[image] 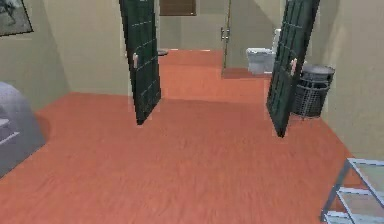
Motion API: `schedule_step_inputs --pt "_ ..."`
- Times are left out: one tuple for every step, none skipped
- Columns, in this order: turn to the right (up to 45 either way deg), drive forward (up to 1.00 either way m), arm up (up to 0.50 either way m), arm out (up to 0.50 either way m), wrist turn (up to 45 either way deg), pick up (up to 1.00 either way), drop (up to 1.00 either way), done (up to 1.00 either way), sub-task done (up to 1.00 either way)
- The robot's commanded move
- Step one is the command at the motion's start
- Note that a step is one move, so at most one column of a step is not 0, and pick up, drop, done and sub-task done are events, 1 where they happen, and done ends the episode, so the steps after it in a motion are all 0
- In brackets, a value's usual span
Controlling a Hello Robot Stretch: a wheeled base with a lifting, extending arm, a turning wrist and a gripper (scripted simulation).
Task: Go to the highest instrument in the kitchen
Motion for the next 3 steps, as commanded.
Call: schedule_step_inputs --pt "0.0 1.00 0.00 0.00 0.0 0.00 0.00 0.00 0.00" --pt "-3.0 0.00 0.00 0.00 0.0 0.00 0.00 0.00 0.00" --pt "0.0 1.00 0.00 0.00 0.0 0.00 0.00 0.00 0.00"
